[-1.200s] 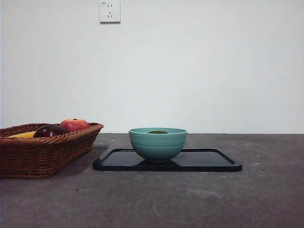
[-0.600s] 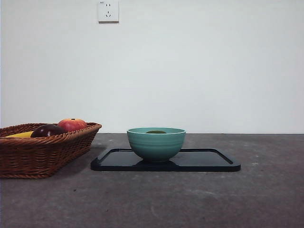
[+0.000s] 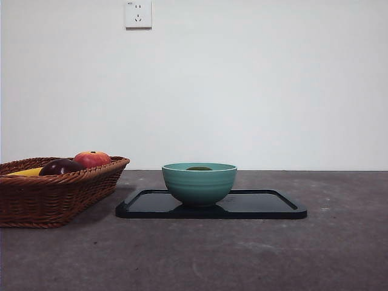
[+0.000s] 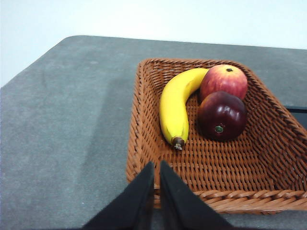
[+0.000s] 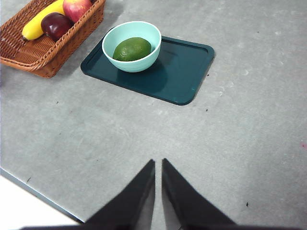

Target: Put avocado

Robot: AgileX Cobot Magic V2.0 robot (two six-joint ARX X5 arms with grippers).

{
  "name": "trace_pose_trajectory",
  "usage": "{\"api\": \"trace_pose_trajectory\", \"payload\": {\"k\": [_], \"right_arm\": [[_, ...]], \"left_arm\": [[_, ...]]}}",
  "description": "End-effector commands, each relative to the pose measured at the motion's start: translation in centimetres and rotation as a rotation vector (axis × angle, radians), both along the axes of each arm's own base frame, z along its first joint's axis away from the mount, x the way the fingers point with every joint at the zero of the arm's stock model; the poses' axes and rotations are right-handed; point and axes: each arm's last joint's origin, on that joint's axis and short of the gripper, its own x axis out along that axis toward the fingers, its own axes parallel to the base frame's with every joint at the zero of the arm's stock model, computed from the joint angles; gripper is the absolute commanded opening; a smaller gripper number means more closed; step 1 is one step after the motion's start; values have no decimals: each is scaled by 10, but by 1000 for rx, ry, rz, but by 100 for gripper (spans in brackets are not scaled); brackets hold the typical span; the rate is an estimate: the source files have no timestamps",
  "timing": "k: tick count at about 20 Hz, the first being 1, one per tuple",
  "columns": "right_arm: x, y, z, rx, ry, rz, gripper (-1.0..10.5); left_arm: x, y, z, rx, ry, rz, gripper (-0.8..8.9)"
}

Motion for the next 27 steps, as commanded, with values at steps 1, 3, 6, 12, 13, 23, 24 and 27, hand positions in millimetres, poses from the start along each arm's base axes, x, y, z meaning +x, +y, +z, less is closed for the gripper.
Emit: {"api": "trace_pose_trajectory", "payload": {"k": [1, 3, 6, 12, 13, 23, 24, 27], "right_arm": [[0, 1, 2, 11, -8, 5, 20], [0, 1, 2, 11, -8, 5, 19], [0, 1, 2, 11, -8, 5, 19], [0, 1, 2, 11, -8, 5, 20], [0, 1, 2, 11, -8, 5, 20], [0, 1, 2, 11, -8, 5, 20], [0, 1, 2, 11, -8, 5, 20], [0, 1, 2, 11, -8, 5, 20]], "left_arm": [[1, 0, -4, 3, 5, -3, 20], [2, 0, -9, 1, 15, -4, 20], [2, 0, -9, 4, 12, -2, 20], [3, 0, -11, 40, -9, -16, 20], [3, 0, -11, 45, -9, -16, 20], [4, 0, -11, 55, -3, -14, 20], [4, 0, -11, 55, -3, -14, 20], [4, 0, -11, 55, -3, -14, 20]]}}
